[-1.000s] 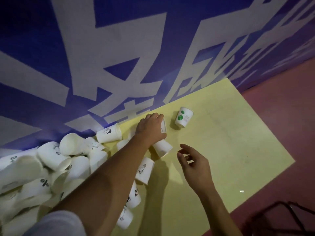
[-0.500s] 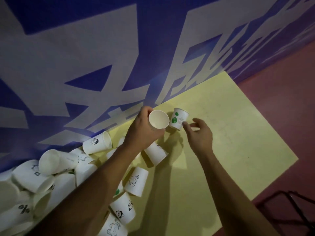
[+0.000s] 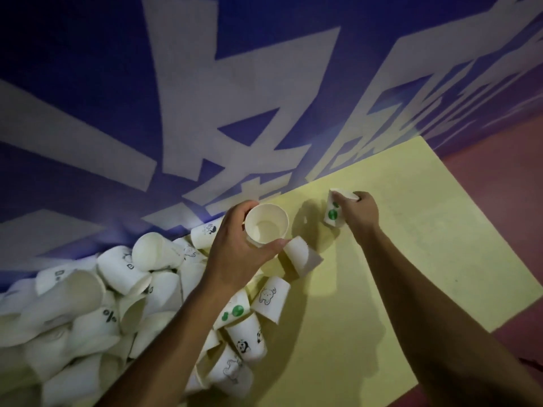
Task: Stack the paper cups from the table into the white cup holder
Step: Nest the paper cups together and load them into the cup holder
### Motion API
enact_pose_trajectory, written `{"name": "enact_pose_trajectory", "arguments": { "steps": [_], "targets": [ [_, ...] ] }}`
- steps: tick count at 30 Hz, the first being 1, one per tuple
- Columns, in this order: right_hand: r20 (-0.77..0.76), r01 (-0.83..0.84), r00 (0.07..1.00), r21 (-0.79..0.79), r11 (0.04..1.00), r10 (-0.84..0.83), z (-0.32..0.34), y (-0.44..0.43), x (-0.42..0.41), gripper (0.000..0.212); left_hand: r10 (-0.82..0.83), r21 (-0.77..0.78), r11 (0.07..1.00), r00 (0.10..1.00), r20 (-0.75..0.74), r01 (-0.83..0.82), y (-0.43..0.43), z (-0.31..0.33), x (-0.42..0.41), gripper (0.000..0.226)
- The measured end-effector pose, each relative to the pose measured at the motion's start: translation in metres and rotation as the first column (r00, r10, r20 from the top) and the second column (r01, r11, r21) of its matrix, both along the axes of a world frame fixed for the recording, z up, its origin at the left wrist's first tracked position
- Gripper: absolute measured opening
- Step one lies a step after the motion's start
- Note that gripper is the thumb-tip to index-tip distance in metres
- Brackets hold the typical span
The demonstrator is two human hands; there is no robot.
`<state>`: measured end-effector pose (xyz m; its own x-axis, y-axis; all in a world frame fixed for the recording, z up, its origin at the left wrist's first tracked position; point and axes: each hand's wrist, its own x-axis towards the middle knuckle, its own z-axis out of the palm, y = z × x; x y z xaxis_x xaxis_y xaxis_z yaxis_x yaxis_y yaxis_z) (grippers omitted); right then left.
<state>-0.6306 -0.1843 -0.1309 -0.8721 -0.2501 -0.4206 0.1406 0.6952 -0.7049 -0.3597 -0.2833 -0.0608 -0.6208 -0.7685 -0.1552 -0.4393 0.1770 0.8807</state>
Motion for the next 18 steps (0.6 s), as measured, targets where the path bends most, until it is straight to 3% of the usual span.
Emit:
{"name": "enact_pose_trajectory", "arguments": {
  "steps": [3, 5, 11, 18],
  "targets": [
    [-0.285, -0.286, 0.93, -0.163, 0.944, 0.233, 0.053, 0.018, 0.058, 0.055, 0.014, -0.052, 0.999, 1.0, -0.01, -0.014, 0.002, 0.012, 0.029, 0.077],
    [-0.35, -0.42, 0.877, -0.225, 0.879, 0.33, 0.087, 0.031, 0.101, 0.06, 0.038, -0.081, 0.996, 0.999, -0.014, -0.039, 0.006, 0.02, 0.055, 0.077],
    [-0.345, -0.527, 0.83, -0.226, 0.819, 0.439, 0.134, 0.053, 0.231, 0.081, 0.128, -0.104, 0.986, 0.992, -0.011, -0.128, 0.029, 0.05, 0.153, 0.079],
    [-0.324, -0.549, 0.828, -0.303, 0.779, 0.458, 0.143, 0.054, 0.375, 0.071, 0.21, -0.11, 0.971, 0.977, -0.031, -0.212, 0.052, 0.059, 0.304, 0.085]
  ]
}}
